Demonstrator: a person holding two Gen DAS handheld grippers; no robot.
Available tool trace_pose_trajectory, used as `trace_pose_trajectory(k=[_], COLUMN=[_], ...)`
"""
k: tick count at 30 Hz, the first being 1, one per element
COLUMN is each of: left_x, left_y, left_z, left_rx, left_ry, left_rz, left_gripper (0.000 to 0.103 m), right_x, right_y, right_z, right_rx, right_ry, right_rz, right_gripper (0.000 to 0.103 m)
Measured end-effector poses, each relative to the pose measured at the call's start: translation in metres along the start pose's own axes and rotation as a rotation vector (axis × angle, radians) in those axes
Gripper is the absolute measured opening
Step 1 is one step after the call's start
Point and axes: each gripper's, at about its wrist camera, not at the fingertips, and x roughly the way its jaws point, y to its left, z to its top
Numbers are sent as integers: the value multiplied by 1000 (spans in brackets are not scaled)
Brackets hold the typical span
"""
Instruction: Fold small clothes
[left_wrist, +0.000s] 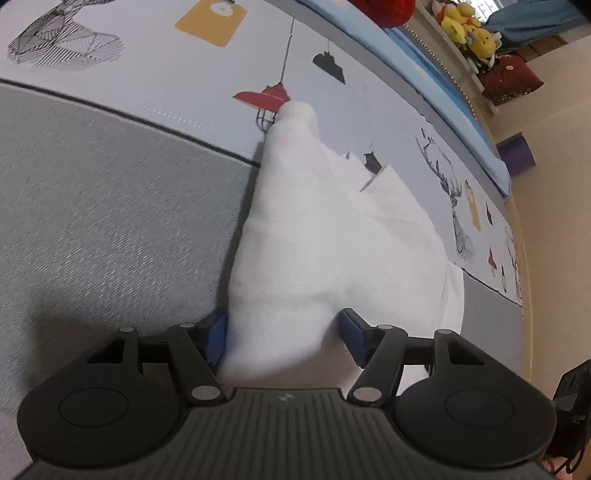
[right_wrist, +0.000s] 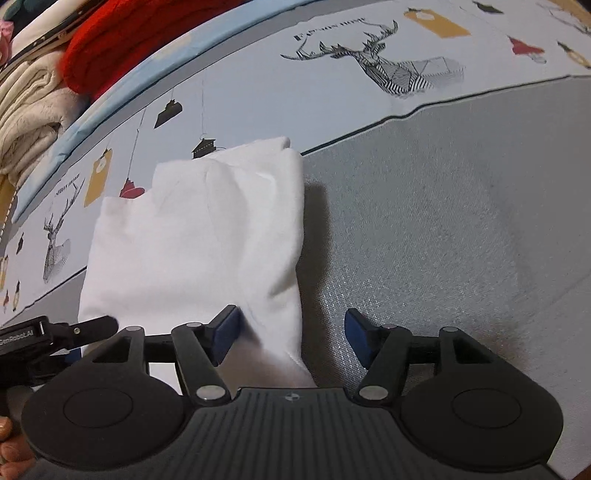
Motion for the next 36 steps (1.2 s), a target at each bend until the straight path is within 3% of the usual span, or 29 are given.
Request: trace_pose_trajectory(k=[4,5,6,7,8,12,15,23,26,28,29,30,31,33,36], left_x=[5,5,4,3,1,-18,-33,-79,-98,-109,-114,-117,-119,-118,-112], left_y=[-10,-13,-16,-18,-18,-26,-25,19,33,42,46,50,56,70,94], left_z=[0,-1,-2,-1,0,4,9,40,47,51,52,53,55,57,58], left_rx=[65,105,147,167,168,255,307,305,303,288,282,276,266,227,106], left_ry=[-24,-25,-25,-27,-32,-127,-190,-289,-352,-374,-381,-379,-361,-299,-191], left_rz=[27,43,58,63,59,117,159,190,199,186,185,186,185,161,121], left_gripper=[65,56,49,45,39,31,31,32,40,45,52,62,64,65,65], right_x=[7,8,9,10,10,13,17,37,37,36,35,37,40,42,34], right_y=[3,3,5,7,10,23,43,102,124,138,144,146,147,142,138], right_z=[-1,-2,-1,0,2,5,6,9,11,11,11,12,13,13,10], right_rx=[17,21,22,23,26,44,29,-17,-51,-96,-113,-116,-114,-98,-97], right_ry=[11,15,18,17,12,-16,-43,-73,-108,-142,-157,-157,-144,-113,-137], right_rz=[19,24,31,56,70,64,100,183,224,212,194,179,163,142,94], right_gripper=[63,61,56,40,32,25,22,21,21,21,22,22,24,29,36])
